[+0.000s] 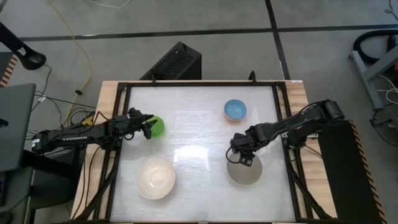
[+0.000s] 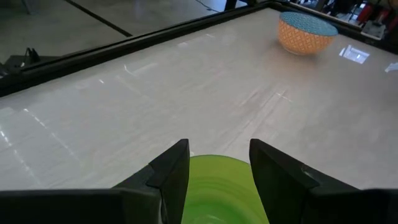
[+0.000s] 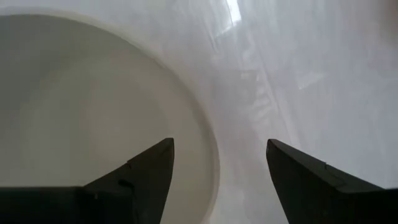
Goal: Nest bowls inside each other by size order
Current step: Stack the gray bowl on top of the white bowl
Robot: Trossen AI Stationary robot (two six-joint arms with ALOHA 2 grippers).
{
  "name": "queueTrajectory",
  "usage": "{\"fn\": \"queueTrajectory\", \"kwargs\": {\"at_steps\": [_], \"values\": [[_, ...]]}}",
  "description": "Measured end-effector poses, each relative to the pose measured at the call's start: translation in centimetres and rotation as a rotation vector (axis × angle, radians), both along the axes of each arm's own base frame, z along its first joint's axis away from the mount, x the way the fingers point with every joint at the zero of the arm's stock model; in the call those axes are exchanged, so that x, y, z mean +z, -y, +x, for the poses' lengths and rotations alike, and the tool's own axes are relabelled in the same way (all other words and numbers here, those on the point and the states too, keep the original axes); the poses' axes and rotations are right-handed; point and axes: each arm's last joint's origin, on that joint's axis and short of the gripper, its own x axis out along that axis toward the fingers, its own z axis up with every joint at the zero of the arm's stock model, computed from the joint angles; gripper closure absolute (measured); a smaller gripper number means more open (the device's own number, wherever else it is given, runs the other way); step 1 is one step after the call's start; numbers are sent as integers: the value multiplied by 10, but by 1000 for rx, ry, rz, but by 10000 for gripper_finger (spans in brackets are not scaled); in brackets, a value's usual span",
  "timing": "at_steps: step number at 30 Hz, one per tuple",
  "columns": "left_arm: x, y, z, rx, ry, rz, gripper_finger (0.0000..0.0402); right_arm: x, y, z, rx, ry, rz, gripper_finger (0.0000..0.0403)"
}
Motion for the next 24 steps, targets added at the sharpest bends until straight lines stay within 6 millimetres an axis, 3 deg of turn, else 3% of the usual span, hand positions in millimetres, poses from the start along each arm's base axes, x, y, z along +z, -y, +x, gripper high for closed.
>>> {"fn": "queueTrajectory", "kwargs": {"at_steps": [8,11,17,24], "values": [[0,0,0,3,5,-7,244,-21,1,-3,3,31,7,140],[0,0,0,3,6,-8,244,-22,1,-3,20,33,6,191],[0,0,0,3,6,-8,244,-20,3,-3,47,27,20,373],[0,0,0,-2,6,-10,244,8,6,10,44,59,49,387]]}}
